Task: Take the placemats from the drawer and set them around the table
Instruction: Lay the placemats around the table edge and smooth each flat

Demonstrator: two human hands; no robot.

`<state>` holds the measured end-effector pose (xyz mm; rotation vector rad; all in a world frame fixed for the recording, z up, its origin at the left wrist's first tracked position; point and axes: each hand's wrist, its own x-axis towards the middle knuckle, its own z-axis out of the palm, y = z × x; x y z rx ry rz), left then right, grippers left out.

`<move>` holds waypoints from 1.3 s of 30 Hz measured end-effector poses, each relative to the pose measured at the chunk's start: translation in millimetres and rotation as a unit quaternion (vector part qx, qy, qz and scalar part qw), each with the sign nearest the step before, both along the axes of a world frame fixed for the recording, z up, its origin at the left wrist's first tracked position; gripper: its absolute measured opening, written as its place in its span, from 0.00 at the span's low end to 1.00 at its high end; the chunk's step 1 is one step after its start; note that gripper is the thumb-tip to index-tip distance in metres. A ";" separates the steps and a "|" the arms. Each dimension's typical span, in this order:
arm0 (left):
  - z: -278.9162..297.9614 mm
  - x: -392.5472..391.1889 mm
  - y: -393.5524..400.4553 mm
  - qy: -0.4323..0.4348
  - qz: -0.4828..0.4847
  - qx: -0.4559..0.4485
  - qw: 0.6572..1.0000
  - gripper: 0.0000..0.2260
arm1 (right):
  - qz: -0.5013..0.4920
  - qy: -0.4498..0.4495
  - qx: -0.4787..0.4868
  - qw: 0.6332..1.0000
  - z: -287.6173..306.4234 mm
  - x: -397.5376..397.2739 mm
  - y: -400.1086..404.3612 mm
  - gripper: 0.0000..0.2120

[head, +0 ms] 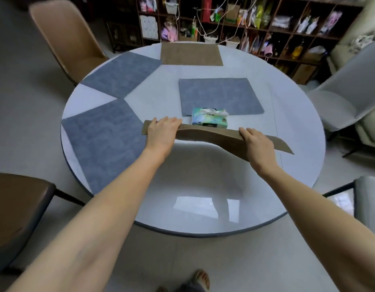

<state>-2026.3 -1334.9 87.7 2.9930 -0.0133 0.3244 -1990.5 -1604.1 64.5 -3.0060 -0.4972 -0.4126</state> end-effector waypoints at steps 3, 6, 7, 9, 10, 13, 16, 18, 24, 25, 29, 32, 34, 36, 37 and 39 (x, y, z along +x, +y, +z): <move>-24.0 -20.7 -2.3 0.119 -0.039 0.023 0.992 0.21 | 0.017 0.096 0.010 0.995 -21.9 -19.3 -8.5 0.20; -51.4 -48.7 -2.0 0.233 -0.034 0.031 0.971 0.26 | 0.046 0.144 -0.044 0.988 -39.7 -41.9 -10.6 0.22; -60.2 -56.5 0.0 0.267 -0.031 0.027 0.963 0.28 | 0.062 0.148 -0.063 0.985 -42.2 -47.7 -8.8 0.23; -76.5 -71.5 7.6 0.324 -0.021 0.018 0.946 0.30 | 0.107 0.177 -0.104 0.973 -45.4 -58.8 -1.8 0.23; -82.6 -78.4 11.6 0.347 -0.018 0.016 0.937 0.31 | 0.127 0.207 -0.124 0.962 -47.7 -65.5 2.6 0.23; -92.9 -93.1 16.4 0.373 -0.017 0.017 0.927 0.29 | 0.142 0.290 -0.164 0.932 -61.6 -89.3 11.0 0.26; -92.4 -96.8 9.4 0.343 -0.026 0.016 0.939 0.27 | 0.100 0.283 -0.145 0.943 -75.1 -102.5 6.4 0.24; -90.8 -94.8 1.6 0.318 -0.034 0.010 0.947 0.27 | 0.066 0.244 -0.127 0.959 -76.6 -101.6 -0.8 0.18; -98.3 -91.9 -21.0 0.305 -0.059 -0.008 0.950 0.22 | -0.025 0.195 -0.157 0.968 -78.8 -92.2 -16.3 0.11; -102.0 -92.6 -21.8 0.308 -0.060 -0.008 0.949 0.22 | -0.033 0.201 -0.157 0.966 -81.3 -92.7 -16.4 0.12; -108.9 -98.1 -24.3 0.318 -0.053 0.026 0.946 0.28 | -0.035 0.236 -0.142 0.961 -93.3 -99.7 -16.9 0.12; -107.4 -100.7 -32.0 0.330 -0.056 0.041 0.941 0.34 | -0.023 0.241 -0.155 0.958 -100.1 -101.8 -22.9 0.16; -109.7 -101.1 -40.2 0.338 -0.053 0.032 0.939 0.35 | -0.013 0.235 -0.175 0.956 -102.3 -98.6 -29.8 0.18; -115.1 -100.8 -50.5 0.351 -0.046 0.021 0.935 0.35 | -0.007 0.238 -0.184 0.954 -104.2 -92.7 -39.1 0.18; -118.8 -100.1 -55.5 0.358 -0.041 0.016 0.933 0.36 | -0.003 0.241 -0.186 0.953 -105.5 -89.6 -43.8 0.17; -126.9 -99.3 -65.8 0.368 -0.029 0.012 0.929 0.36 | 0.013 0.241 -0.188 0.952 -108.6 -84.2 -53.1 0.16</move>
